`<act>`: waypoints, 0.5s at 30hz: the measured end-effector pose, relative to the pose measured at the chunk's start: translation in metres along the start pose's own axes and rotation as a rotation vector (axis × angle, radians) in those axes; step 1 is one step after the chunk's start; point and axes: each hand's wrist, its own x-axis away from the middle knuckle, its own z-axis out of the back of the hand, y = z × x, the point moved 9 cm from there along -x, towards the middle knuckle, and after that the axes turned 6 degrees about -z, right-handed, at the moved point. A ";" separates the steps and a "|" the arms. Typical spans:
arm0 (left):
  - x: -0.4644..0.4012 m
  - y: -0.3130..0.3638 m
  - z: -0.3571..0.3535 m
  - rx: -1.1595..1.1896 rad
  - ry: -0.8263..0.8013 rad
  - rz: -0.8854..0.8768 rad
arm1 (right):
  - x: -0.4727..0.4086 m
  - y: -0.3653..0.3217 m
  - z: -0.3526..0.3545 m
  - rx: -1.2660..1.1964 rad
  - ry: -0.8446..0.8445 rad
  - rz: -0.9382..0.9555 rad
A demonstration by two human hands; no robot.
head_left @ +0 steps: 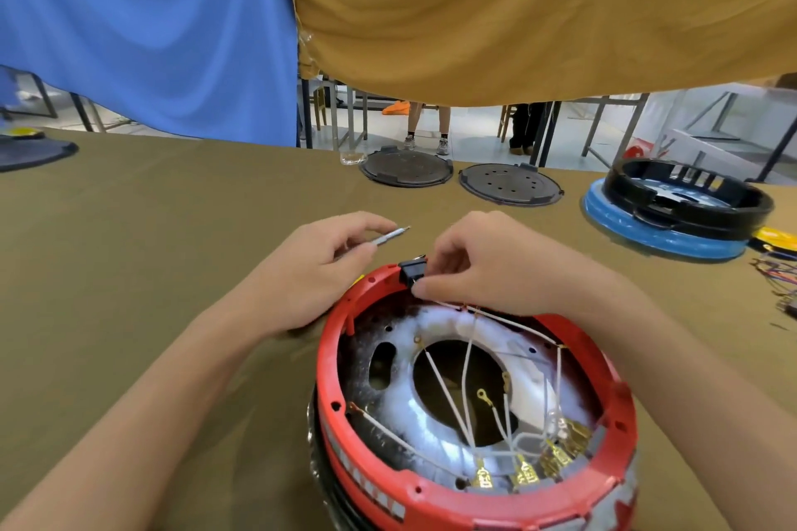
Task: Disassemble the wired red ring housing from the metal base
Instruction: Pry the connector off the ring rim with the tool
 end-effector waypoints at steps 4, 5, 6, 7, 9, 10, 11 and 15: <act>0.003 0.007 0.007 0.022 0.033 -0.058 | -0.001 -0.004 -0.012 0.193 0.045 -0.058; 0.004 0.010 0.008 0.033 0.035 -0.075 | -0.001 -0.003 -0.013 0.213 0.055 -0.071; 0.005 0.012 0.008 0.034 0.023 -0.091 | -0.001 -0.002 -0.014 0.210 0.059 -0.084; 0.006 0.014 0.006 0.024 -0.002 -0.105 | 0.000 0.000 -0.015 0.190 0.059 -0.094; 0.008 0.019 0.000 -0.018 -0.064 -0.129 | 0.000 0.003 -0.016 0.132 0.063 -0.110; 0.009 0.020 -0.001 -0.045 -0.081 -0.140 | 0.000 0.004 -0.016 0.102 0.070 -0.114; 0.009 0.021 -0.002 -0.072 -0.088 -0.149 | 0.000 0.005 -0.016 0.076 0.076 -0.115; 0.010 0.022 -0.005 -0.186 -0.115 -0.170 | 0.002 0.005 -0.014 -0.001 0.089 -0.104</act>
